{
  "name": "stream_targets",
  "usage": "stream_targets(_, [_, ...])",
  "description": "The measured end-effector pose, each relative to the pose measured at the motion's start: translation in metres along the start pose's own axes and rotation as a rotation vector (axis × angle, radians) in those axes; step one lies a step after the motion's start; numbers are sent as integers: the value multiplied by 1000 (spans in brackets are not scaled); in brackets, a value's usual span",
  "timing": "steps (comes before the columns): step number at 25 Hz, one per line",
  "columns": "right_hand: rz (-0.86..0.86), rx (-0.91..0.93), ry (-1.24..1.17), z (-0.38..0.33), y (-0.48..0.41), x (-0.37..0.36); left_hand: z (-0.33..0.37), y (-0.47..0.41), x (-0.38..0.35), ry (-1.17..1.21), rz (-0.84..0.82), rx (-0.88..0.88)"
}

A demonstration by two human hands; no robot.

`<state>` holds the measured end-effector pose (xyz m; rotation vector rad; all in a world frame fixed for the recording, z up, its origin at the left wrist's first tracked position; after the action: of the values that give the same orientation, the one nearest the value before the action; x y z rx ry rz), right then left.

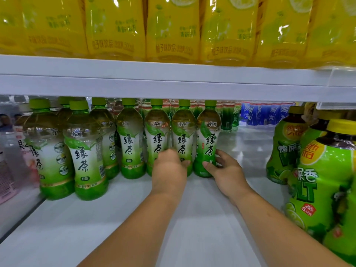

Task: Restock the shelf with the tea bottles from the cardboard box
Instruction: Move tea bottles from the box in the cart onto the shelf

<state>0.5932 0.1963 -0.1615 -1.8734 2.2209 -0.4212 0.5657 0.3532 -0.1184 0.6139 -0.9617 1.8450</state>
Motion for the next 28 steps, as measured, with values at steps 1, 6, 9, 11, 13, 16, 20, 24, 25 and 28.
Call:
stream_targets(1, [1, 6, 10, 0, 0, 0, -1, 1, 0, -3, 3, 1])
stream_targets(6, [13, 34, 115, -1, 1, -2, -4, 2, 1, -17, 38, 1])
stream_targets(9, [16, 37, 158, -4, 4, -3, -5, 4, -1, 10, 67, -28])
stream_targets(11, [14, 32, 172, -7, 6, -2, -9, 5, -5, 70, 75, -42])
stream_targets(13, [13, 20, 188, -10, 9, -3, -12, 8, -6, 168, 81, -46])
stream_targets(16, [36, -61, 205, -15, 14, -2, -9, 23, -3, 398, 50, 9])
stream_targets(20, [62, -230, 197, -30, 25, -1, -2, 36, -2, 554, -84, 174])
stream_targets(24, [76, -281, 127, -54, 48, -4, 5, 43, 5, 550, -260, 268])
stream_targets(25, [97, -280, 102, -60, 57, -4, 8, 48, 11, 574, -305, 262])
stream_targets(28, [121, -350, 49, -74, 88, 0, 12, 72, 34, 564, -447, 258])
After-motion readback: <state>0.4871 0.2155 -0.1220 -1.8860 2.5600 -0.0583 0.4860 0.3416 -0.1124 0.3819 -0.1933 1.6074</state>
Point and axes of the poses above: each hand's wrist, its own y-axis away from the middle knuckle, its own x-axis out of the back of the hand, z = x × y, the point moved 1 cm from there along -y, towards the middle knuckle, and after that the axes turned 4 degrees about -y, right-handed, at the moved point
